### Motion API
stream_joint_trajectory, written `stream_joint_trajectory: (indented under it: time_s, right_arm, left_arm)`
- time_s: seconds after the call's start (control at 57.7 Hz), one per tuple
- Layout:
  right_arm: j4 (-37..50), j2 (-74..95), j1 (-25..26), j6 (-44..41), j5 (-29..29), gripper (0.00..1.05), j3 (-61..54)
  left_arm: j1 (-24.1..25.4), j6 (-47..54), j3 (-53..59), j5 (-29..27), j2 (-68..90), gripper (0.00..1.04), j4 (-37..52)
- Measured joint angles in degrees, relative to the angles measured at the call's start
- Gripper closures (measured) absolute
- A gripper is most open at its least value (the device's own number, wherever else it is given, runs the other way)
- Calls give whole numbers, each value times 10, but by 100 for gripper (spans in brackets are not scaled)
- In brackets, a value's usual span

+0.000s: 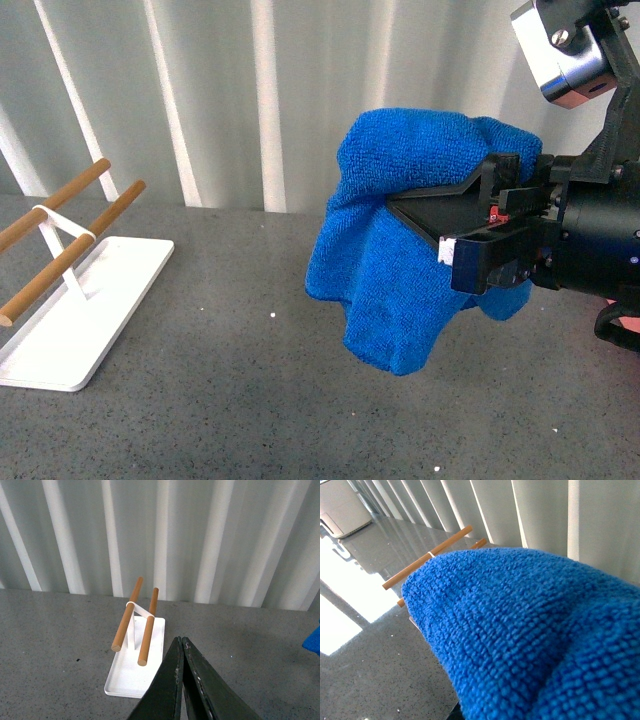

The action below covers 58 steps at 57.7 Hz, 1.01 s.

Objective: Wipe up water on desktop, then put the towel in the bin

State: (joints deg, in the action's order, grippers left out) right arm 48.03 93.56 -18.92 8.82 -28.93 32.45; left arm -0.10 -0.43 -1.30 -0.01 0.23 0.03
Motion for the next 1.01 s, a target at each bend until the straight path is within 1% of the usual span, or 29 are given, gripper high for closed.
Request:
stream_joint_trajectory:
  time_s: [0.069,0.104,0.208,0.347,0.485,0.589,0.624,0.659,0.728,0.849,1.005]
  right_arm:
    - [0,0,0,0,0,100,0]
    - [-1,0,0,2,2,100,0]
    - [-26,5,1,0,11,100,1]
    - [-107,52,8,-29,36,100,11]
    - [-198,118,27,-61,46,100,32]
    - [-271,170,43,-83,69,100,71]
    - [-288,184,48,-87,77,100,85]
    - [-304,197,52,-94,86,100,99]
    - [-330,221,60,-103,99,100,124]
    - [-369,259,71,-117,122,100,172]
    - [-403,297,73,-133,146,100,234]
  left_arm:
    - [0,0,0,0,0,100,0]
    - [0,0,0,0,0,95,0]
    - [0,0,0,0,0,77,0]
    - [0,0,0,0,0,54,0]
    - [0,0,0,0,0,33,0]
    - [0,0,0,0,0,12,0]
    - [0,0,0,0,0,7,0]
    - [0,1,0,0,0,5,0]
    - [0,1,0,0,0,7,0]
    - [0,1,0,0,0,7,0]
    - [0,1,0,0,0,7,0]
